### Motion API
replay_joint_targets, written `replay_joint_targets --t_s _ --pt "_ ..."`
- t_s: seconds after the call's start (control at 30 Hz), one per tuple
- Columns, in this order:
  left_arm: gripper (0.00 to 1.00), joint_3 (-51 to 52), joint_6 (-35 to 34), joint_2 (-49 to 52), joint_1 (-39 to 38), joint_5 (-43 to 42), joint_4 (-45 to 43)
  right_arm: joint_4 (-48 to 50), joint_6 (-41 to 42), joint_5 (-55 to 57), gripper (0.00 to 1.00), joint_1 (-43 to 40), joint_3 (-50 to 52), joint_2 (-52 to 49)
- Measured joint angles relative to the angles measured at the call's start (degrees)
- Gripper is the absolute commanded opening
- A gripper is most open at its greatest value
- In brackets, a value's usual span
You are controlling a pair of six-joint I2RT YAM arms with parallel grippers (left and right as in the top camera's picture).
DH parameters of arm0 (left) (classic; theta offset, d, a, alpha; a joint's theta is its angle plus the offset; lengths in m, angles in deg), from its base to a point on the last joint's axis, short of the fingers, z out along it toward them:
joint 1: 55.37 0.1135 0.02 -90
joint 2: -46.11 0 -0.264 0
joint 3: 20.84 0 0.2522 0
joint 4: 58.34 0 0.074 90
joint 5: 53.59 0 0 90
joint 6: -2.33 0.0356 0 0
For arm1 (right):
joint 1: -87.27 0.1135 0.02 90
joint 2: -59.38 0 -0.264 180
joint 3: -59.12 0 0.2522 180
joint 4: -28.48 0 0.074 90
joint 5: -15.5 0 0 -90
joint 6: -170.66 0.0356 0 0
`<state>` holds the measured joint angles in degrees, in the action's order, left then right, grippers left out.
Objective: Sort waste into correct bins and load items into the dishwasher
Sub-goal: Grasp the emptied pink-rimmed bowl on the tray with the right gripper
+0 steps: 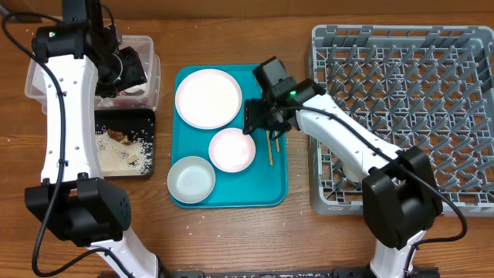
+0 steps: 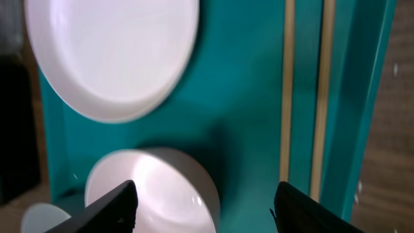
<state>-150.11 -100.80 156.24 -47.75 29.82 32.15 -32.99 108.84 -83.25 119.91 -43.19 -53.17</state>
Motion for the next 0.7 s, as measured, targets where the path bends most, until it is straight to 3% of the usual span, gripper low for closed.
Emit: replay_joint_targets --t_s 0.1,0.3,0.67,0.7 --pt "0.64 0.00 0.02 0.00 0.00 -0.13 0.00 -2.43 -1.44 0.00 0.66 1.62 0.31 0.00" --pt "1.00 0.00 0.39 0.00 0.00 -0.15 -0.02 2.43 -2.25 -0.07 0.51 4.22 6.38 0.00" --pt "1.00 0.00 0.46 0.00 0.00 -0.13 0.00 5.35 -2.91 0.00 0.04 4.42 9.27 0.00" --pt "1.00 0.00 0.46 0.00 0.00 -0.13 0.00 5.35 -2.80 0.00 0.04 4.42 9.27 0.00"
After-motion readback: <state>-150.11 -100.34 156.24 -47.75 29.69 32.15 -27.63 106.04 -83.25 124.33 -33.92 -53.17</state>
